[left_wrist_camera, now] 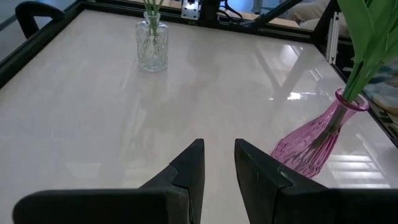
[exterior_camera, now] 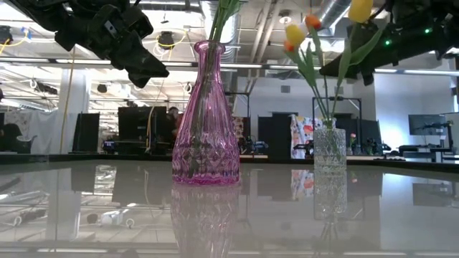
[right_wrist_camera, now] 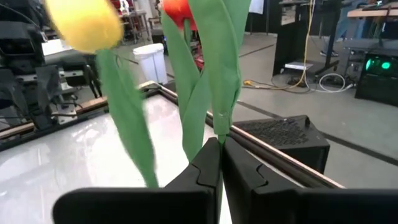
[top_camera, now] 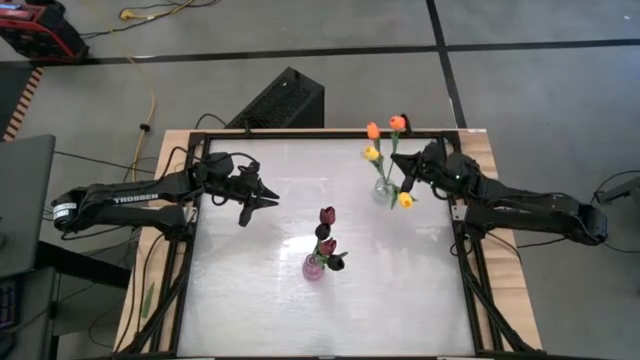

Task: Sort flowers into vase by color
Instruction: Put the orange flower into the transparent vase

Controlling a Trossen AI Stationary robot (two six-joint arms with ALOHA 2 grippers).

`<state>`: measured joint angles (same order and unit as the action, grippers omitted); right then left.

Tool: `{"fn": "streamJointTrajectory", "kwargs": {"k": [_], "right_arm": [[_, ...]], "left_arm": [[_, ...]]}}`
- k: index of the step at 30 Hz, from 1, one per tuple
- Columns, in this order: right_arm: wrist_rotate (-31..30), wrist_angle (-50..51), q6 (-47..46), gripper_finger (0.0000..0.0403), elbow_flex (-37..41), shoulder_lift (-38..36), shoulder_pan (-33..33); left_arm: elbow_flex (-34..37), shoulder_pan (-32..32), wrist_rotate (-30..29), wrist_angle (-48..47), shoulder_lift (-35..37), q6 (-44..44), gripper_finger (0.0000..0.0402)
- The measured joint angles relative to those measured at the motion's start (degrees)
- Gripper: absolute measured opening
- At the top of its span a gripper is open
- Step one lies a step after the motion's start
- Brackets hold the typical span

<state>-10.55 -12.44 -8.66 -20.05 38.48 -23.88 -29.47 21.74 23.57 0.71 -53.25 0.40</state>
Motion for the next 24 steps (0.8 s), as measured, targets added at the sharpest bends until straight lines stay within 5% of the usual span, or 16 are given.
{"fn": "streamJointTrajectory", "kwargs": {"k": [13,24], "right_arm": [[0.07,3.75,0.06,0.0064,-0.71,-1.01,-0.26],[0.17,29.09,-2.28,0.0209,-11.77,-2.14,-0.63]], "left_arm": [[0.0,0.0,-0.24,0.02,0.0,-0.66,0.0075],[0.0,0.0,-0.37,0.07,0.0,-0.04,0.0075]]}}
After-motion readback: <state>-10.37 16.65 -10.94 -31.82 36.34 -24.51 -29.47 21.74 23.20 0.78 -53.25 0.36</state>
